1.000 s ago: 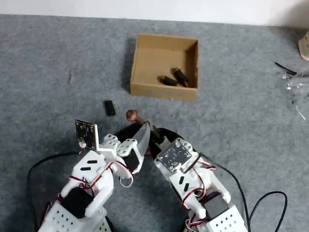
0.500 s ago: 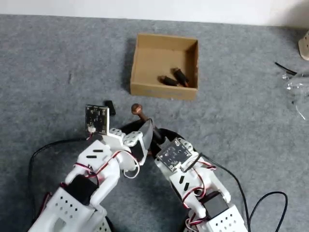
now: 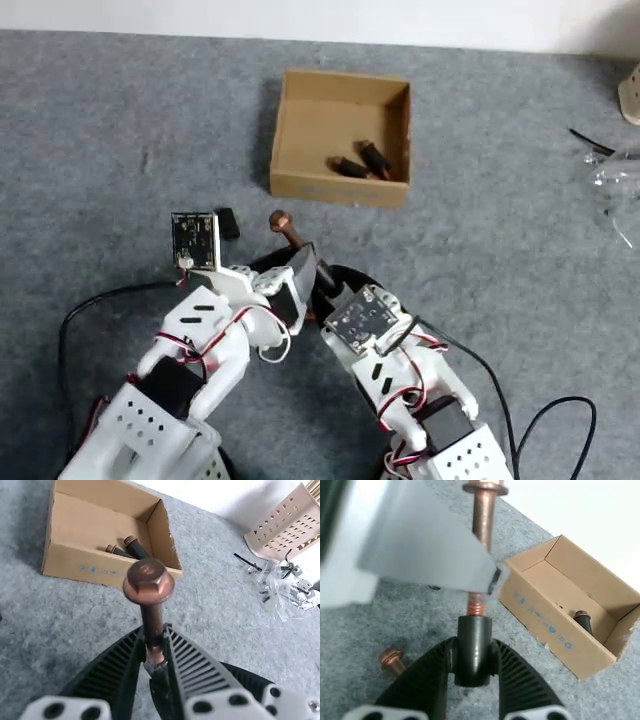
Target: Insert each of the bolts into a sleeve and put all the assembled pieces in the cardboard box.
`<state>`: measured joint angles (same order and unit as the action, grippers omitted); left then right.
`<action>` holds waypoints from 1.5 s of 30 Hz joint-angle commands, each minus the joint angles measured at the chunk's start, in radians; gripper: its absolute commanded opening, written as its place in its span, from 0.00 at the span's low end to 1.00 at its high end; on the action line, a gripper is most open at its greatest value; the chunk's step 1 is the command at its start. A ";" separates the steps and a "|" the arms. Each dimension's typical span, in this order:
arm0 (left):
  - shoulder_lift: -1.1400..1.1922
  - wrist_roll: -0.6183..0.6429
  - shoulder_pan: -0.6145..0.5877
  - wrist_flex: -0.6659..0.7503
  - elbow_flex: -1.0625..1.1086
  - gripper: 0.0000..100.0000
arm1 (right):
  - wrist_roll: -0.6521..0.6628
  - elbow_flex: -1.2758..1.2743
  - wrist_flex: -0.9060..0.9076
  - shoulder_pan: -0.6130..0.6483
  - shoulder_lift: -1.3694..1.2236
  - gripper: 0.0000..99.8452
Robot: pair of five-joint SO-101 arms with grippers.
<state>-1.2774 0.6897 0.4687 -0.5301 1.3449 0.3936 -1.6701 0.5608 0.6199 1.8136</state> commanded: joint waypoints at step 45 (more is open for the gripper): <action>0.030 0.006 0.042 0.009 -0.008 0.00 | -0.089 -0.150 -0.245 -0.079 0.025 0.00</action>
<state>-1.2789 0.6928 0.4902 -0.5178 1.3341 0.3230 -1.6701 0.3966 0.5800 1.8105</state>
